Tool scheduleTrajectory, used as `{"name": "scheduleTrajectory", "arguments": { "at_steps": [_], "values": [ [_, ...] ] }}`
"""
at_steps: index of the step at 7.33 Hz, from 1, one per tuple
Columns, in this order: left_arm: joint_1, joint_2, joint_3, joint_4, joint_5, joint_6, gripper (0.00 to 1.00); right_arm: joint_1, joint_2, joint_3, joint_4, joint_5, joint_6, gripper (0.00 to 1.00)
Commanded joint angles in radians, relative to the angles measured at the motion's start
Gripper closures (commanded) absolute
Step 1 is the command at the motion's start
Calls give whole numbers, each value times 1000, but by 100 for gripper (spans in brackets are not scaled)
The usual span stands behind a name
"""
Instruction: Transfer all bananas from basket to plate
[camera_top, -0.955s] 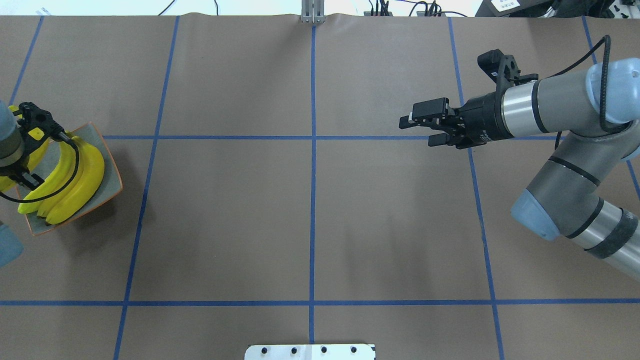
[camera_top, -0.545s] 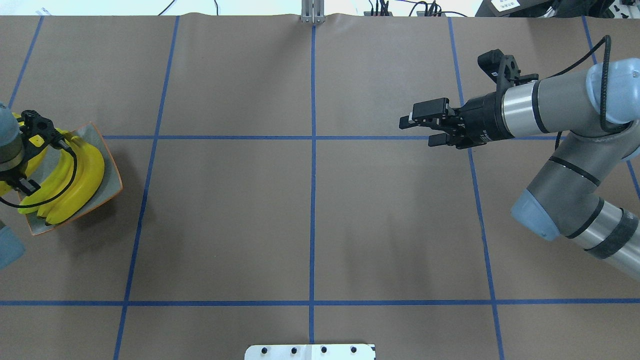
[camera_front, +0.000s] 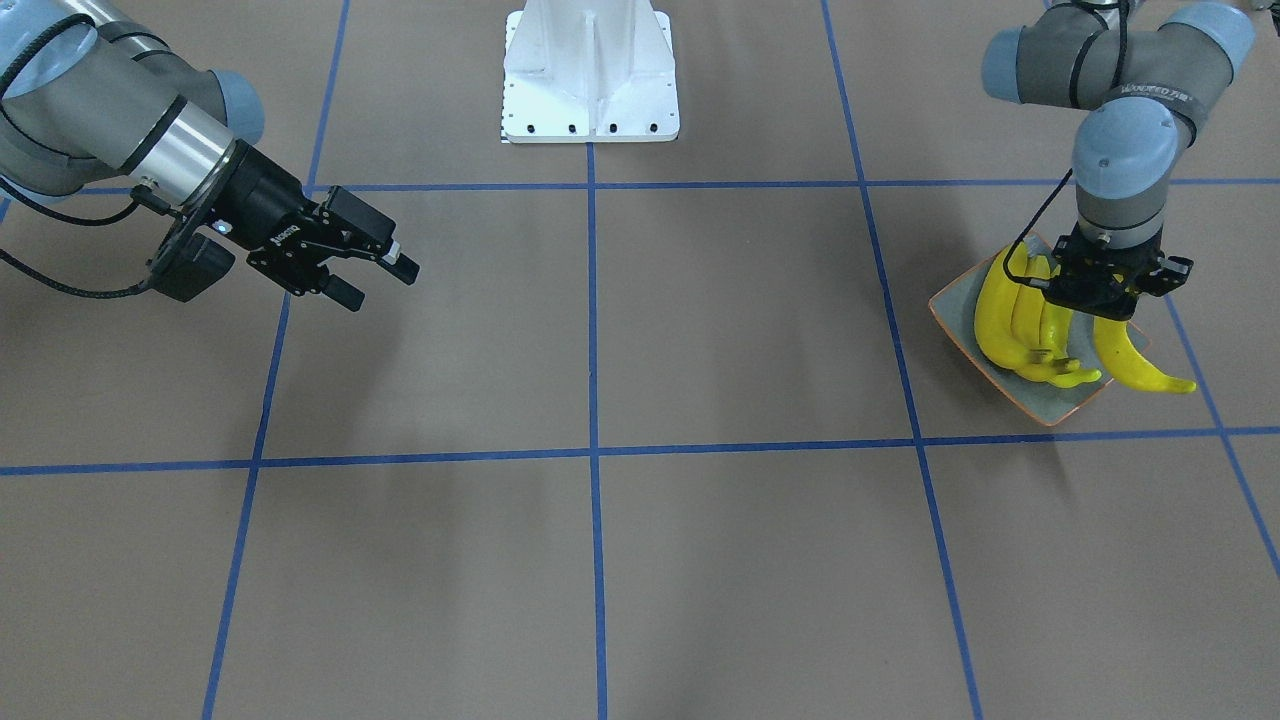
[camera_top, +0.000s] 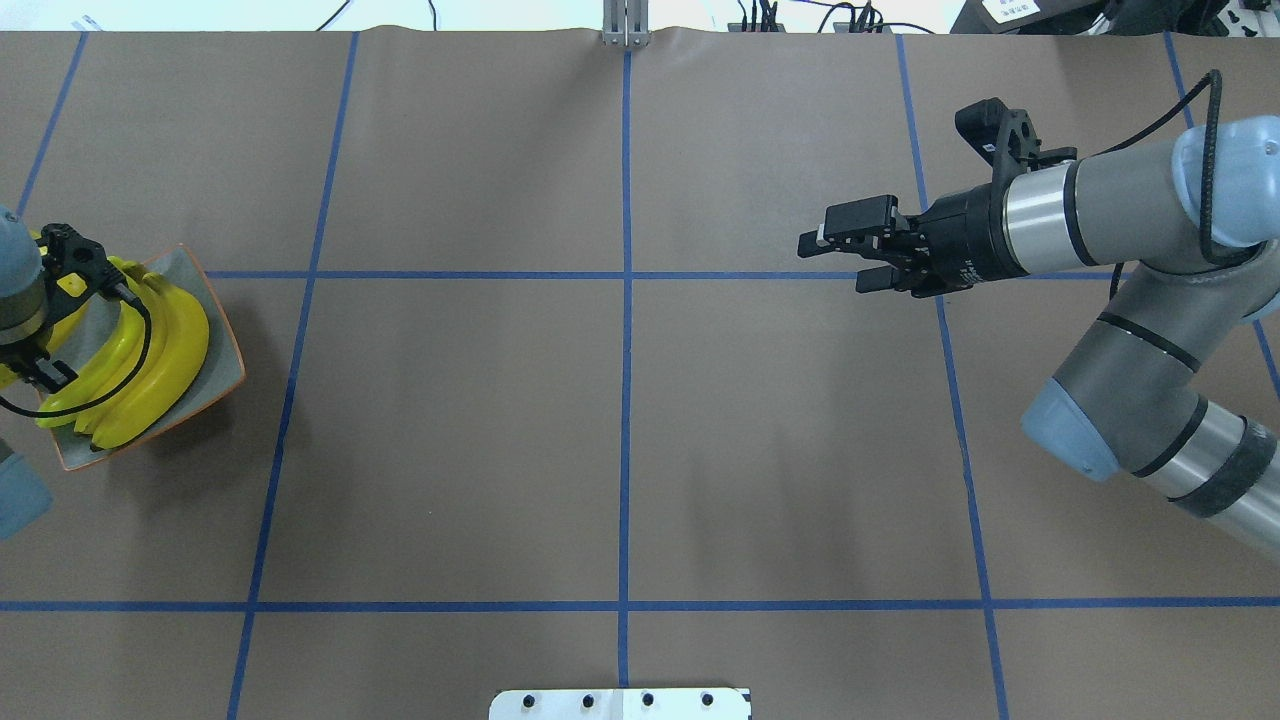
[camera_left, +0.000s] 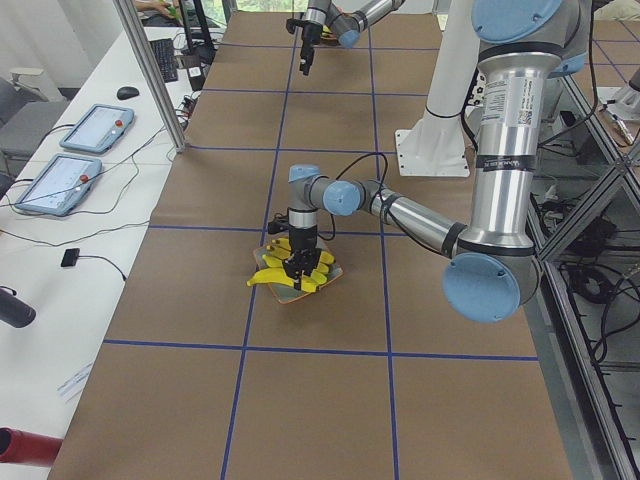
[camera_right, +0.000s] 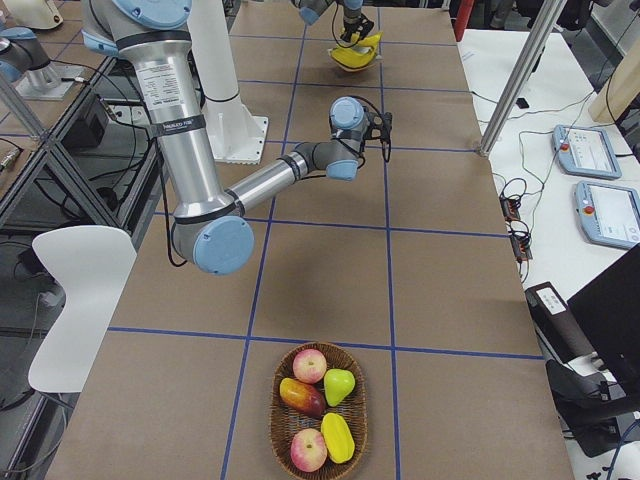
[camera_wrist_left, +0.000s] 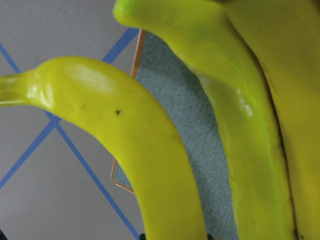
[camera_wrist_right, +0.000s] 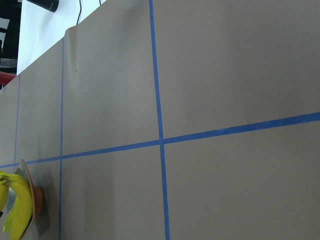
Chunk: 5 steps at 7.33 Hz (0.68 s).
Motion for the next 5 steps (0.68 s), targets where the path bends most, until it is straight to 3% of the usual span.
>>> {"name": "scheduleTrajectory", "arguments": {
  "at_steps": [1, 3, 5],
  "values": [
    [2, -11, 2, -3, 18, 1, 0, 0, 0, 1, 1, 0, 2, 0],
    [2, -41, -22, 0, 2, 0, 0, 1, 2, 7, 1, 0, 3, 0],
    [-45, -84, -62, 7, -109, 0, 0, 30, -11, 16, 0, 9, 2, 0]
  ]
}}
